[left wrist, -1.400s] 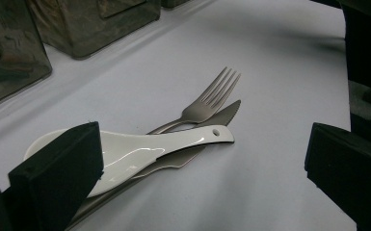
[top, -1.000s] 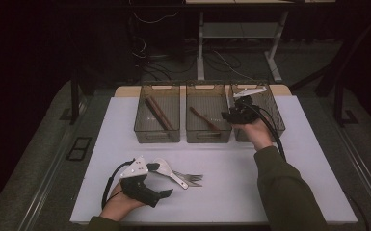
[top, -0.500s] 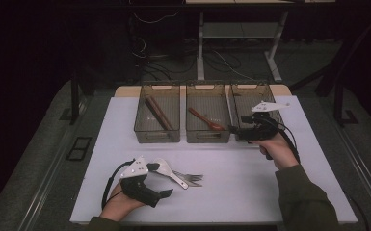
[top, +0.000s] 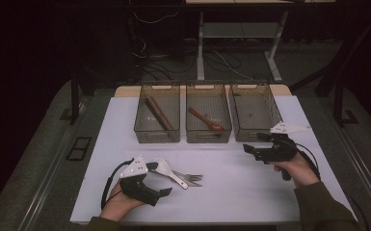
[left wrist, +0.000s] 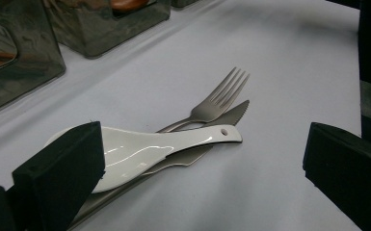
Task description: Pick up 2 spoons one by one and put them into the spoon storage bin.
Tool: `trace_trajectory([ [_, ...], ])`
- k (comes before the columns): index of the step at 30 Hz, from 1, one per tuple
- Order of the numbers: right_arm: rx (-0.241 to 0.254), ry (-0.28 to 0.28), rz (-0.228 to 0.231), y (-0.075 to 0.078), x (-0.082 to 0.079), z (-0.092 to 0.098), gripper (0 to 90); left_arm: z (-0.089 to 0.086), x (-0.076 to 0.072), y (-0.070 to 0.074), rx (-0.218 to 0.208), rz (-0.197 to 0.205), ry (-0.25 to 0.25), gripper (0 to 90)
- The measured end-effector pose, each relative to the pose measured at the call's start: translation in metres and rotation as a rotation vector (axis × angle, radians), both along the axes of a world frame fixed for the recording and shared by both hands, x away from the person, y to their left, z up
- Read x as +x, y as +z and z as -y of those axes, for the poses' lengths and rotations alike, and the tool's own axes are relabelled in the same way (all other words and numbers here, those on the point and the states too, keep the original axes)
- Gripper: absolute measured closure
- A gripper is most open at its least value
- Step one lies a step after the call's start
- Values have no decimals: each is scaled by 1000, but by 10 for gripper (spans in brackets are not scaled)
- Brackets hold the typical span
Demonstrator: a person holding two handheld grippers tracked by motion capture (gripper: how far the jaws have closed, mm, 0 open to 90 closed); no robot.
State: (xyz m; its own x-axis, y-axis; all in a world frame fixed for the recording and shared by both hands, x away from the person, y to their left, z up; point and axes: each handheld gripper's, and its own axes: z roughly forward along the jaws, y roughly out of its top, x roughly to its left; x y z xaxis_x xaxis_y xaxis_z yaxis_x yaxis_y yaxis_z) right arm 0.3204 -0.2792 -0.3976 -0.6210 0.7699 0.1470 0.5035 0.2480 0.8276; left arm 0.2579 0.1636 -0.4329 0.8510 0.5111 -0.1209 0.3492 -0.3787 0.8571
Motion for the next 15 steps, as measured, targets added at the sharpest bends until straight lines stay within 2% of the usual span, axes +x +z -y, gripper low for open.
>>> trace_trajectory([
  [5, 42, 8, -21, -13, -18, 14, 193, -3, 1, 3, 2, 4, 20, 72],
  [8, 25, 19, -4, -19, -30, 17, 183, -4, 1, 5, 5, 1, 27, 148],
  [12, 12, 39, 1, -29, -44, 18, 179, -3, 2, 7, 9, 6, 19, 299],
  [15, 2, 59, -14, -37, -53, 17, 179, 0, 4, 8, 28, 11, 5, 409],
])
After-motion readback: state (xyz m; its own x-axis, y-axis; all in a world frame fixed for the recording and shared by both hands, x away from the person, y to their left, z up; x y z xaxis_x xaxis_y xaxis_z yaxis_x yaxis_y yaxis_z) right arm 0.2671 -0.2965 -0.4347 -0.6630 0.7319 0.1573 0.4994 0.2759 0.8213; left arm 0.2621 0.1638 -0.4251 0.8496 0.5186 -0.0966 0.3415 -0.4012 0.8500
